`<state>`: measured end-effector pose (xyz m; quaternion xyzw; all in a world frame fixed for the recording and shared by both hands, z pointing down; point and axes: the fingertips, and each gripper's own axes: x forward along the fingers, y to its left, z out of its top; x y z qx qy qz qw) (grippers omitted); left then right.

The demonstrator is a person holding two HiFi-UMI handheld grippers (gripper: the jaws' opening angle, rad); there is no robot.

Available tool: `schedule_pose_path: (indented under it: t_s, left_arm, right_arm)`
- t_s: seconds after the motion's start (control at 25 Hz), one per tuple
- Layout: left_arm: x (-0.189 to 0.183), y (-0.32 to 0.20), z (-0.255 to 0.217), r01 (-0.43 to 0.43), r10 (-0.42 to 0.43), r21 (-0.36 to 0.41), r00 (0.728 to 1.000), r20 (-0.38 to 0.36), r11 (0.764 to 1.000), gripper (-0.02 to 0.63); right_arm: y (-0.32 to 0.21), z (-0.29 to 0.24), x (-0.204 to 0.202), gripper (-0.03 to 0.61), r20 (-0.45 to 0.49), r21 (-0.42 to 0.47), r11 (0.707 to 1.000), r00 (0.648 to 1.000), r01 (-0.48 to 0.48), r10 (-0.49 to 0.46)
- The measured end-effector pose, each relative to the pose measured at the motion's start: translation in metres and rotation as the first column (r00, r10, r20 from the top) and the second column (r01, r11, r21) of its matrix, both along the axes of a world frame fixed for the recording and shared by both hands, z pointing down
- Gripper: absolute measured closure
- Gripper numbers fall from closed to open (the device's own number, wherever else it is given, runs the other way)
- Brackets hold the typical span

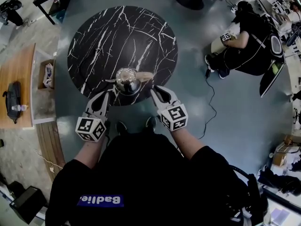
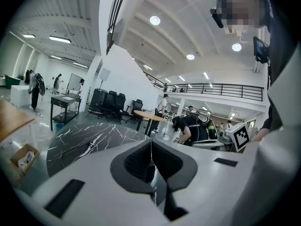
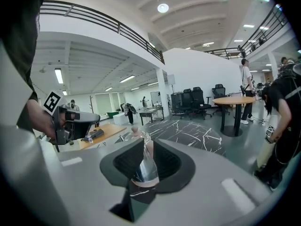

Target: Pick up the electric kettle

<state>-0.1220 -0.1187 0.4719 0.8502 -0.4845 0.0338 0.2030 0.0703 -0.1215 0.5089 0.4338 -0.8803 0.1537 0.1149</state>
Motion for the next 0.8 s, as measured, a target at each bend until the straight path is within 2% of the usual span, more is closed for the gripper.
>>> schedule_pose_path:
  t_s: [0.28,0.64,0.8]
  left_arm:
    - [0.001,-0.006,0.014,0.01,-0.01,-0.024,1.0,0.001,1.0,0.606]
    - [-0.01,-0.018,0.039,0.04,-0.038,-0.07,0.999,0.036,0.997,0.604]
    - [-0.013,-0.022,0.05,0.054,-0.051,-0.094,0.998,0.037,0.994,0.587]
  right_arm:
    - [-0.004,0.017,0.002,0.523,-0.005,-0.03,1.0,1.0,-0.002,0.002]
    - [-0.012,0.037,0.005,0.5,-0.027,-0.073,0.997,1.0,-0.009,0.007]
    - [-0.017,0.045,0.007,0.489,-0.038,-0.091,0.996,0.999,-0.019,0.016]
